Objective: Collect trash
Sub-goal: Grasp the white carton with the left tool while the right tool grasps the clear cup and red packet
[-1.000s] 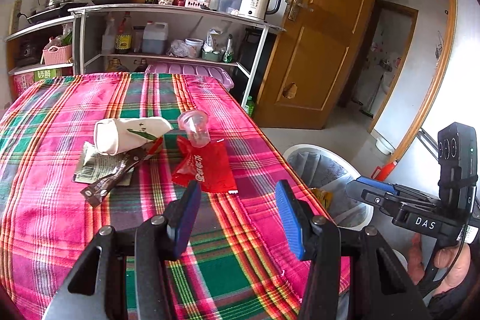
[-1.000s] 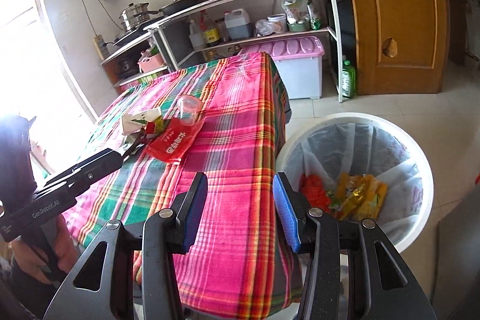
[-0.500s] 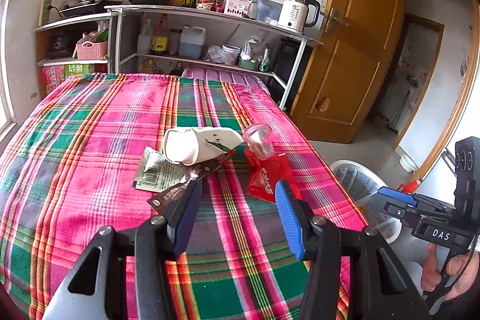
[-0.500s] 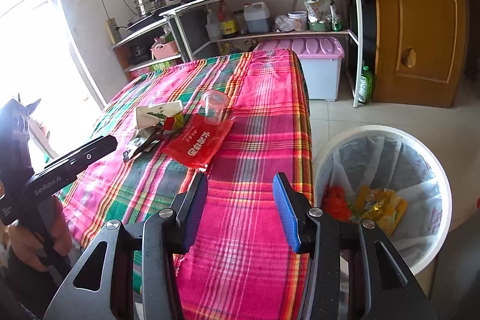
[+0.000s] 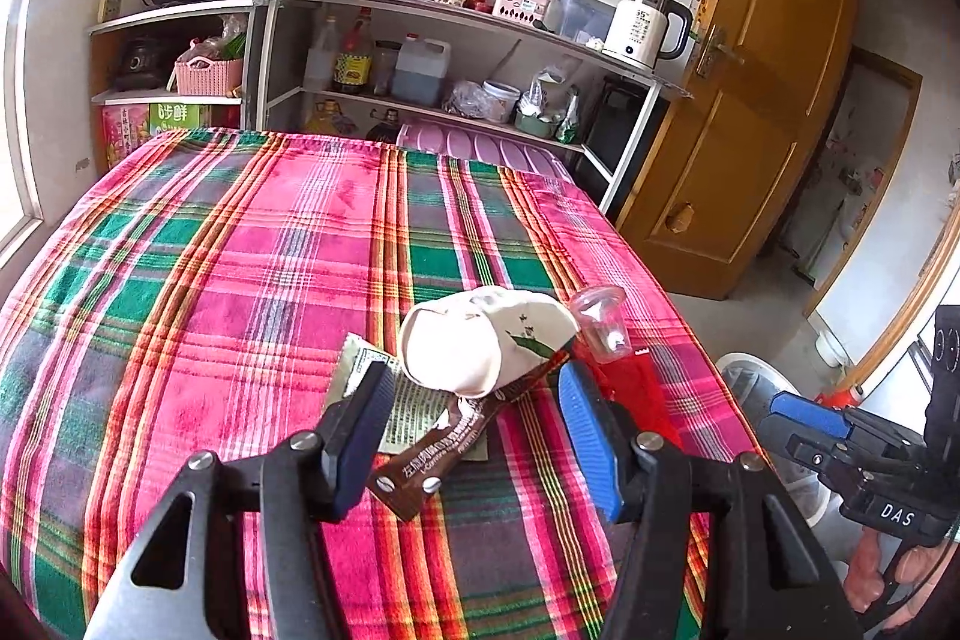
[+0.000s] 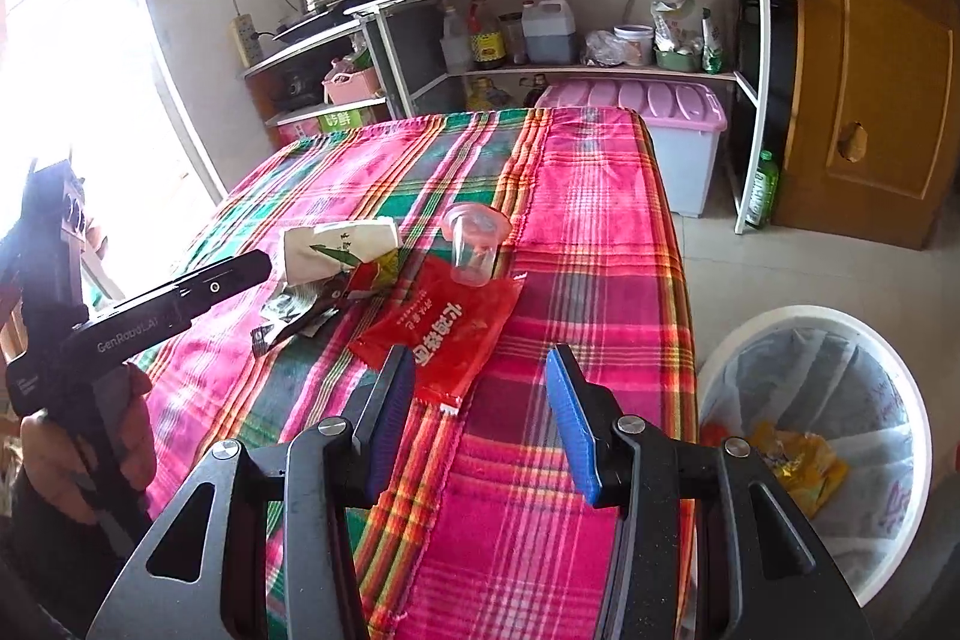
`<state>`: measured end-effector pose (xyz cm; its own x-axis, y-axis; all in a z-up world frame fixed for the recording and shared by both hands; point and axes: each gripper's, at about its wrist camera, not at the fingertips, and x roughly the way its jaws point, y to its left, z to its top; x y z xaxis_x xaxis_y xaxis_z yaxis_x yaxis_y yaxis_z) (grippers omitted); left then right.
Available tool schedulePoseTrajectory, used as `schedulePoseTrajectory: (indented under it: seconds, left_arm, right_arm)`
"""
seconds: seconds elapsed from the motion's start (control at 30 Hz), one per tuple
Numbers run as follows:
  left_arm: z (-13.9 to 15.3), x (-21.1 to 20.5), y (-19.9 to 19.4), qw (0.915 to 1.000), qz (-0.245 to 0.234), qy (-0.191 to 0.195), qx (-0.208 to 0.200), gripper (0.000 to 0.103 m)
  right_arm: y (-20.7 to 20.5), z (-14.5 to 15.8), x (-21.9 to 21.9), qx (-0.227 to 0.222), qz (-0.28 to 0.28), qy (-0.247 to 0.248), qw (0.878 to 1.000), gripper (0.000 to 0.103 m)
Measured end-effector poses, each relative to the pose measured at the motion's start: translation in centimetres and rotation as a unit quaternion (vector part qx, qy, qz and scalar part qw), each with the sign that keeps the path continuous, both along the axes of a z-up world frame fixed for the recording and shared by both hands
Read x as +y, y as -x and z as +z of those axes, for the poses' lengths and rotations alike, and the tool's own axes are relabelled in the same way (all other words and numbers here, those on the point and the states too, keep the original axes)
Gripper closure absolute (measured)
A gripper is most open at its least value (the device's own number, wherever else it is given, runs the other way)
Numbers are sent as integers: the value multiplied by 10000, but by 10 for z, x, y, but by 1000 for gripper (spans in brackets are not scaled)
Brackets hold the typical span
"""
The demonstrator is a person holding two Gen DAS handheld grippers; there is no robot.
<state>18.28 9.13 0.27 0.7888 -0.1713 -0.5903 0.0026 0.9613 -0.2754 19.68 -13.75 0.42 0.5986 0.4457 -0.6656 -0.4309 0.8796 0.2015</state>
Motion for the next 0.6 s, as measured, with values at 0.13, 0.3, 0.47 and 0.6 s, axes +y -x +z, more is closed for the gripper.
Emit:
schedulePoseTrajectory:
  seconds: [0.13,0.3,0.47,0.6]
  left_arm:
    - [-5,8,-20,9999,-19,64,129,39]
    - [-14,8,-40,9993,-178,152,293,36]
    - [-20,8,-48,9988,-264,205,355,36]
    - [-25,12,-50,9982,-221,321,458,36]
  right_arm:
    - [-15,-1,9,-4,45,32,10000,56]
    - [-32,-2,20,-3,58,69,10000,56]
    - [-50,-6,28,42,67,112,9999,56]
    - [-62,-10,34,90,84,99,9999,56]
